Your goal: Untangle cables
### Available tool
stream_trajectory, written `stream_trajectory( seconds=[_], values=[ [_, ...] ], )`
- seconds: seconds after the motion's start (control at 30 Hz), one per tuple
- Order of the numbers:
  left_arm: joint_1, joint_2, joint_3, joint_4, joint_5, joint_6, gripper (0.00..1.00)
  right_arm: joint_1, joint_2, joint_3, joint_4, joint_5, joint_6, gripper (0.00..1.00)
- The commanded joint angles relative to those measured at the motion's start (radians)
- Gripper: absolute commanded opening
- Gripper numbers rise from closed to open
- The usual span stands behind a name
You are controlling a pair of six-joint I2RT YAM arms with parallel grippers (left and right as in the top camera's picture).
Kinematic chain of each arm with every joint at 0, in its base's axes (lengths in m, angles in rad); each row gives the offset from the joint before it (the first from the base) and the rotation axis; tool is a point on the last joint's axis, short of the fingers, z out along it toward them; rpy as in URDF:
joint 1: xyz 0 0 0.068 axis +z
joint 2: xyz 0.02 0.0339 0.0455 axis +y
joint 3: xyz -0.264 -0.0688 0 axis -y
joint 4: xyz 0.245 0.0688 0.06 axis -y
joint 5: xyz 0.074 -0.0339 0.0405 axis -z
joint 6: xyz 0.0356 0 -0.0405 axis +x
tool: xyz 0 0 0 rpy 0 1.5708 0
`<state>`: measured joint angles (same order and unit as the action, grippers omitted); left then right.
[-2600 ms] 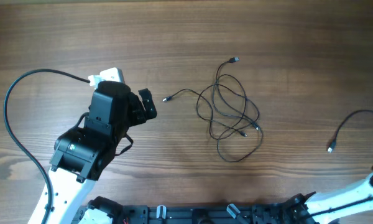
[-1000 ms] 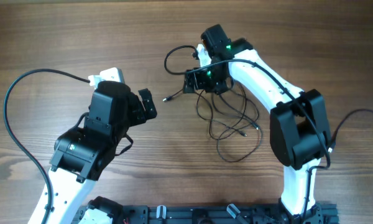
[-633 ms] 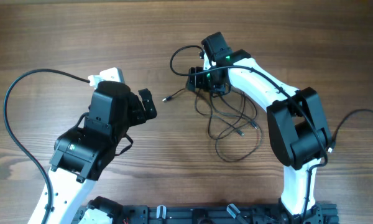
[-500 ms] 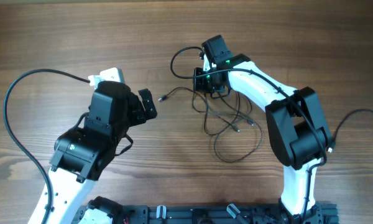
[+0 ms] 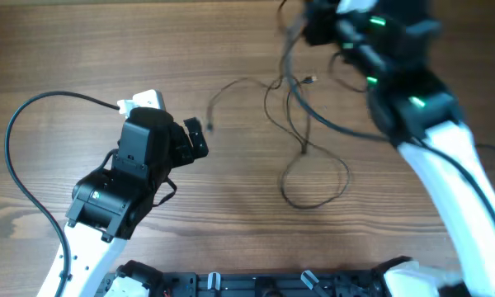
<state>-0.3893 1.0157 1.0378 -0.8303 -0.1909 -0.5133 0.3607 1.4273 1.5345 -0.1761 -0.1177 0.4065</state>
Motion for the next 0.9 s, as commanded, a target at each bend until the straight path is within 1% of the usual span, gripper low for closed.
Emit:
stream_trajectory(
  seconds=[0.0,0.07,0.17,0.2,0.27,0.33,0.4,0.47,0.53,0.6,0.7,0.8,0.87],
  values=[
    [0.008,-0.001,0.004,0.002,-0.016,0.012,1.0,-0.023,-0.109,0.005,0.117,0.192,-0.033,0.05],
    [0.008,-0.001,0.004,0.002,-0.016,0.012,1.0,-0.056,-0.157,0.005,0.204,0.306,-0.108,0.04],
    [0.008,-0.001,0.004,0.002,-0.016,0.012,1.0,-0.105,-0.177,0.006,0.341,0.431,-0.208,0.04],
    [0.008,-0.001,0.004,0.002,-0.016,0.012,1.0,-0.147,-0.181,0.006,0.451,0.448,-0.305,0.04],
    [0.008,-0.001,0.004,0.002,-0.016,0.012,1.0,-0.218,-0.18,0.006,0.541,0.477,-0.461,0.04],
    [0.008,-0.001,0.004,0.002,-0.016,0.012,1.0,-0.288,-0.171,0.006,0.529,0.557,-0.497,0.04],
    [0.008,-0.001,0.004,0.002,-0.016,0.012,1.0,-0.377,-0.151,0.006,0.479,0.602,-0.497,0.04],
    [0.008,-0.001,0.004,0.002,-0.016,0.012,1.0,-0.525,-0.111,0.005,0.402,0.6,-0.47,0.04],
    [0.008,-0.001,0.004,0.002,-0.016,0.012,1.0,-0.635,-0.065,0.005,0.371,0.59,-0.417,0.05],
    [0.008,-0.001,0.004,0.002,-0.016,0.012,1.0,-0.723,-0.021,0.006,0.374,0.554,-0.389,0.04],
    [0.008,-0.001,0.004,0.002,-0.016,0.012,1.0,-0.853,0.047,0.006,0.436,0.528,-0.294,0.05],
    [0.008,-0.001,0.004,0.002,-0.016,0.012,1.0,-0.966,0.068,0.006,0.497,0.518,-0.126,0.05],
    [0.008,-0.001,0.004,0.002,-0.016,0.012,1.0,-1.019,0.068,0.006,0.572,0.426,0.062,0.05]
  ],
)
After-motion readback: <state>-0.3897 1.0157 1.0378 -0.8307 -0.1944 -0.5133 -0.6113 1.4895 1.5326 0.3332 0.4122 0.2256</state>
